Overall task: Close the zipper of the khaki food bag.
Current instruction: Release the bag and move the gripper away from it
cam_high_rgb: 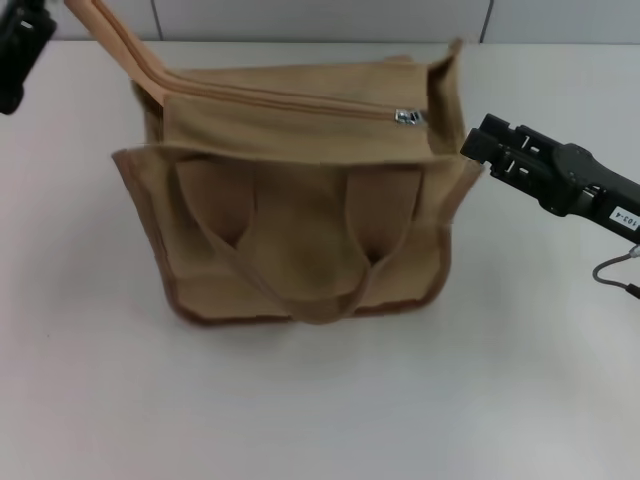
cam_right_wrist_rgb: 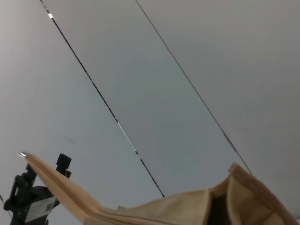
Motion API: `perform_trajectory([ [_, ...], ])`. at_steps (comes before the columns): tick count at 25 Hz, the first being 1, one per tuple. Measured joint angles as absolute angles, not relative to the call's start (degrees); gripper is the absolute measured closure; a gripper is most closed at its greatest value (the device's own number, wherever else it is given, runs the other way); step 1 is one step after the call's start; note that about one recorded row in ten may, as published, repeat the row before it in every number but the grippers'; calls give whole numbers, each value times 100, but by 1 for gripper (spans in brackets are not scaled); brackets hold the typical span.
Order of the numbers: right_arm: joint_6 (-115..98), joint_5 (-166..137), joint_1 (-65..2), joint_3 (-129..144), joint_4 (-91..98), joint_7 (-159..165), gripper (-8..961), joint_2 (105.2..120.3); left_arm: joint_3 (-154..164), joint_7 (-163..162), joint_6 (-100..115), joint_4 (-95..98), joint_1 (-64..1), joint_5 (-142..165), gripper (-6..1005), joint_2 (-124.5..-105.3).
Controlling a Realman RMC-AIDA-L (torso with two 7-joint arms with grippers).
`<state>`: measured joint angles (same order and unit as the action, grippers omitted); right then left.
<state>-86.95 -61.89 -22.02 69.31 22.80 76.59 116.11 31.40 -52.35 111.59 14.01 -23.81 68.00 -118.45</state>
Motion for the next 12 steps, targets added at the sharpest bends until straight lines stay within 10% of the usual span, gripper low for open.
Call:
perform_trajectory([
  [12,-8701,-6178,-2258,6925,2286,7497,335,11655,3629,-5575,9589,1885,-2510,6891,217,-11856],
])
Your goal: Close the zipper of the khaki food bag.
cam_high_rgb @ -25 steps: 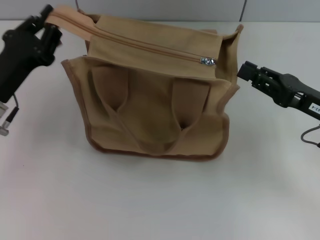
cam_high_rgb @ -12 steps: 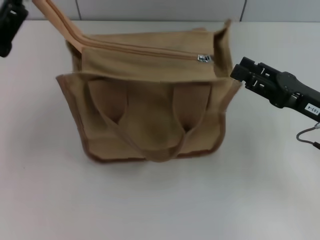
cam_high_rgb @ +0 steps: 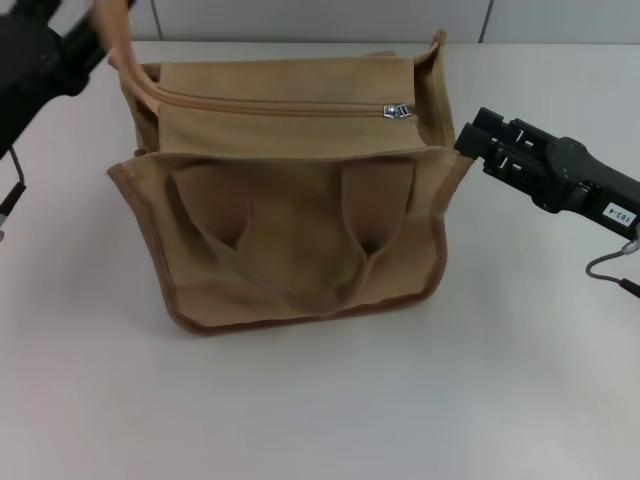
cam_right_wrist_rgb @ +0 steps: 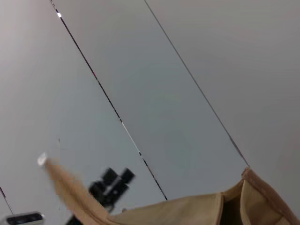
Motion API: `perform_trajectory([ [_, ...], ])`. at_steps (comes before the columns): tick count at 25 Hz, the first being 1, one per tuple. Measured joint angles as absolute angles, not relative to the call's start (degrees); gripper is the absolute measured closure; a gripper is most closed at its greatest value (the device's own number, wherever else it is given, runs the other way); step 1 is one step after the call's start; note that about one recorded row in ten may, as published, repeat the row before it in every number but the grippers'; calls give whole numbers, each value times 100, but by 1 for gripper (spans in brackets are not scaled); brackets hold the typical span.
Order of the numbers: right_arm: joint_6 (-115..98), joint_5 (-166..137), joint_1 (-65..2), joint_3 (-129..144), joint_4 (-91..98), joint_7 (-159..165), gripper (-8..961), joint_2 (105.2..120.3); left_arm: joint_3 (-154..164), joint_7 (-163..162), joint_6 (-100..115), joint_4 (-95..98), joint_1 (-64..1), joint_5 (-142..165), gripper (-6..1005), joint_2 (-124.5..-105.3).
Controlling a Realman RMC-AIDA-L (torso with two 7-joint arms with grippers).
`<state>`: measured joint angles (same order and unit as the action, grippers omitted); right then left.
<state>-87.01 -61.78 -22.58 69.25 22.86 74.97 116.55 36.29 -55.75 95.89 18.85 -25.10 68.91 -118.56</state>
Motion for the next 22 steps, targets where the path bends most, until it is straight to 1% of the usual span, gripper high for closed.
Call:
perform_trajectory([
  [1,-8701,-6179,-2259,6925,2286,7495,335,11660,3629,-5575,9589,1885,-2510,6891,214,-11856],
  [2,-8702,-6179,-2261,6925,2286,7493,335,11662,3669,-5386,8789,1931,-2516,6902,211,-11855],
  [7,-8702,-6173,-2268,6926,2285,7491,335,11670,3604,-5332,8311,2144,-2432,6908,209,-11835],
  [11,-8683,-6180,-2317,6926,2285,7488,335,11683,3323,-5385,8856,2126,-2319,6451,210,-11841],
  [13,-8661,-6187,-2380,6927,2283,7456,336,11720,3253,-5829,9573,2204,-2256,6099,211,-11818],
  [17,-8653,-6188,-2436,6927,2277,7403,336,11756,3244,-6399,10007,2454,-2242,6032,212,-11775],
  [22,-8655,-6188,-2491,6939,2264,7354,336,11762,3385,-6961,10146,2801,-2276,6191,214,-11749],
])
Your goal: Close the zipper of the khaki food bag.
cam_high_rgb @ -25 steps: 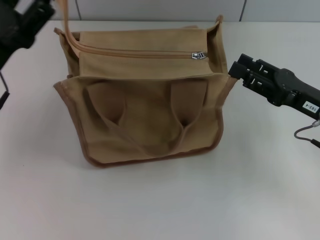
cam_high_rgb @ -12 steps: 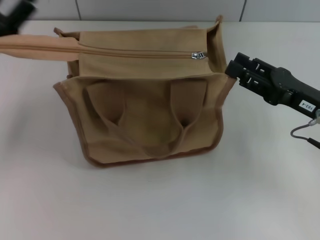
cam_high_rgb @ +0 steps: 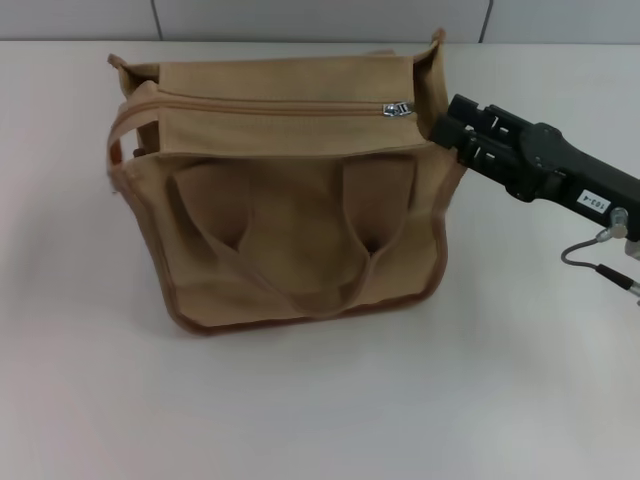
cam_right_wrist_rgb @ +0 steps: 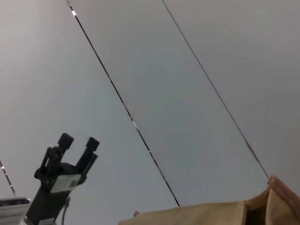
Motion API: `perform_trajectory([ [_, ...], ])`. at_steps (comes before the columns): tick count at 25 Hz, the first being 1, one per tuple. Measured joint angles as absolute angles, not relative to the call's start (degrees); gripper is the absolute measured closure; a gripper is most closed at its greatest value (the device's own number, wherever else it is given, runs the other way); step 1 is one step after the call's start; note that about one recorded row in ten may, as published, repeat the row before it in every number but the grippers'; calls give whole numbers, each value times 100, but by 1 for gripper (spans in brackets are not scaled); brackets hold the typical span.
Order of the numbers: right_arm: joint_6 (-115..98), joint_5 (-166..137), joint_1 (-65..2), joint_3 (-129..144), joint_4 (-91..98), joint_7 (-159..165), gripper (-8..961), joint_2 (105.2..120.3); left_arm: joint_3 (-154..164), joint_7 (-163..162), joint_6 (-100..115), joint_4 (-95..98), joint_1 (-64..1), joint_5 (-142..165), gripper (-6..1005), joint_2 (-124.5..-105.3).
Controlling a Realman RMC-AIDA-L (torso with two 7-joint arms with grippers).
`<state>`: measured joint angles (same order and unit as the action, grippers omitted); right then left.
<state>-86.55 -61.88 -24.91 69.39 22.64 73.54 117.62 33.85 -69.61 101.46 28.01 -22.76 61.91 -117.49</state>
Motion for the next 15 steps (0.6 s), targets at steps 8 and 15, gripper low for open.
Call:
perform_trajectory([
  [8,-9155,-6961,-2204,6867,2350,5702,336,11709,4490,-7007,10652,3377,-2252,8190,214,-11664],
  [15,-9564,-7031,-1989,6849,2339,5012,335,11723,4570,-6407,11314,3546,-2188,9728,214,-11765],
])
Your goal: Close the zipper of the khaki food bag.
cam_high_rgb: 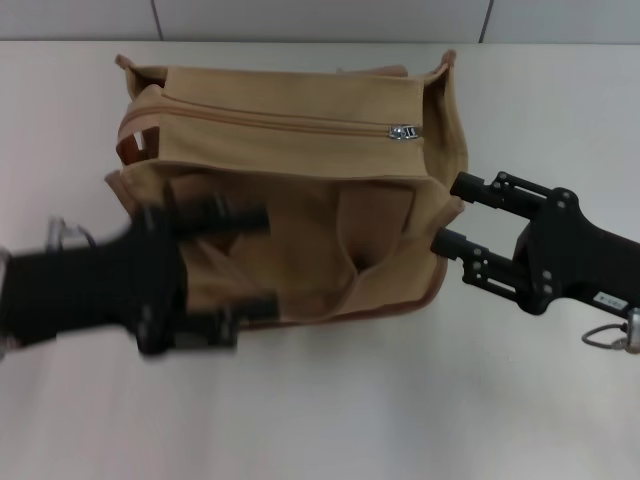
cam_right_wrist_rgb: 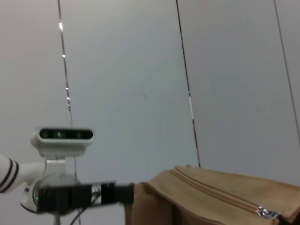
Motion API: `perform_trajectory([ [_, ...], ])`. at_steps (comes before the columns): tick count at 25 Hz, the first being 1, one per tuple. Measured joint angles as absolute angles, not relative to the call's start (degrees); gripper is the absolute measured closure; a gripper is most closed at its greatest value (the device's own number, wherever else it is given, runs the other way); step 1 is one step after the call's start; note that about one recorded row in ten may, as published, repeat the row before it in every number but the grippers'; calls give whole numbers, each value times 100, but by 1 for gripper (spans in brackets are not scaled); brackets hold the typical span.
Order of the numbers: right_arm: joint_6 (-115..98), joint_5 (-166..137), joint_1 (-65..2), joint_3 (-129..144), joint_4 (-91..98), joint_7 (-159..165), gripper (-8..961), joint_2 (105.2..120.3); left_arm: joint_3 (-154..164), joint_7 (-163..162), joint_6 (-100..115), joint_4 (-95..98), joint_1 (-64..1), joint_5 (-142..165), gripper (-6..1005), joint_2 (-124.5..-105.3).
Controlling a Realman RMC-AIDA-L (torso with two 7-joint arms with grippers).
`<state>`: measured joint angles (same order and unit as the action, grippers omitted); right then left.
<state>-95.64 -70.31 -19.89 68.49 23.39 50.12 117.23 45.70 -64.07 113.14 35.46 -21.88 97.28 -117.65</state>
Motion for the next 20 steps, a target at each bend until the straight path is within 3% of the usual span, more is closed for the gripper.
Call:
perform_trajectory([
  [9,-11003,-7043,-1769,6641,2334,3959,307,11786,5221,-5452,11307,3513,-2035,10343,214,-11803],
  [20,-10510,-7975,-1820,6628,2228,4296,268,11687,5159,-5393,10333,3130,-1871,10415,214,-11782],
])
